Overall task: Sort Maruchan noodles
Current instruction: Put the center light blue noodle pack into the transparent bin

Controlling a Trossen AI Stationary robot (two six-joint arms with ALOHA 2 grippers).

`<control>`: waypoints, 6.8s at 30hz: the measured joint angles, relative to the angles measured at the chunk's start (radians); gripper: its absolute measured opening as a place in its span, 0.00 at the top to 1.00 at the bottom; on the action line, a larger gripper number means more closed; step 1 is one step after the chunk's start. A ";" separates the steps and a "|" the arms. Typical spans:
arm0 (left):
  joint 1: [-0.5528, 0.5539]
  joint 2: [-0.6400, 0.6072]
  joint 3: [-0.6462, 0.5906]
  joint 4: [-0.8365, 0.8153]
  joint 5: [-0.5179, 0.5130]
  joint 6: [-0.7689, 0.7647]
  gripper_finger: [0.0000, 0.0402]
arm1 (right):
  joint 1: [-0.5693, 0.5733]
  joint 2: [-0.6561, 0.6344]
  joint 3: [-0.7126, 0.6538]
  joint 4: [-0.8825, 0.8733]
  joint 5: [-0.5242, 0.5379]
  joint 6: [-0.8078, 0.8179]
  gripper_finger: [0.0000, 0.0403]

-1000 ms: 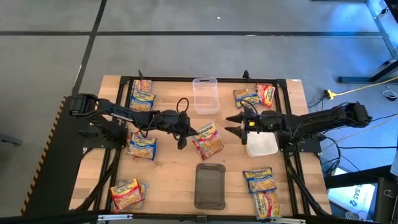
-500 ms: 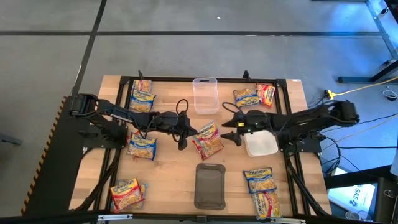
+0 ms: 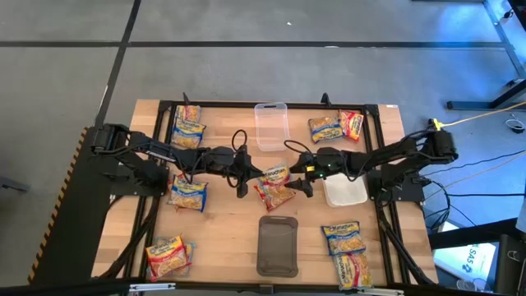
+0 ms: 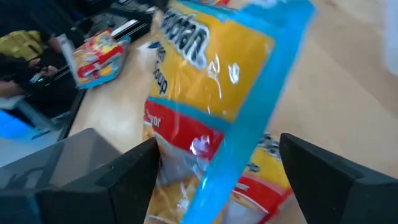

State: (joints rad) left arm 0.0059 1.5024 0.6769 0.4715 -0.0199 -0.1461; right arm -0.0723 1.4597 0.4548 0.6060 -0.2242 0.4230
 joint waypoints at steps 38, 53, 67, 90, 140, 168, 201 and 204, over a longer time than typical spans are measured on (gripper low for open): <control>0.109 -0.044 0.104 0.014 0.131 -0.243 0.53 | 0.000 0.018 0.043 -0.005 -0.030 -0.153 0.77; 0.142 0.054 0.398 -0.469 0.127 -0.095 0.39 | -0.001 0.017 0.086 -0.039 -0.027 -0.239 0.78; 0.211 0.129 0.580 -0.886 0.297 -0.034 0.38 | -0.046 0.017 0.227 -0.241 0.012 -0.379 0.78; 0.187 0.091 0.577 -0.922 0.264 0.091 0.38 | -0.046 0.017 0.232 -0.180 0.064 -0.356 0.77; 0.535 0.443 1.188 -1.268 0.188 0.444 0.70 | -0.048 -0.452 0.071 -0.655 0.409 -0.426 0.33; 0.642 0.687 1.257 -1.292 0.194 0.579 0.69 | -0.046 -0.452 0.071 -0.656 0.423 -0.346 0.33; 0.646 0.683 1.182 -1.166 0.106 0.498 0.57 | -0.046 -0.433 0.072 -0.654 0.423 -0.342 0.33; 0.646 0.683 1.198 -1.163 0.067 0.481 0.57 | -0.046 -0.414 0.073 -0.655 0.422 -0.342 0.33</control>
State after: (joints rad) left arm 0.6518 2.1853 1.8753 -0.6918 0.0466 0.3346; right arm -0.1183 1.0461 0.5274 -0.0492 0.1981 0.0814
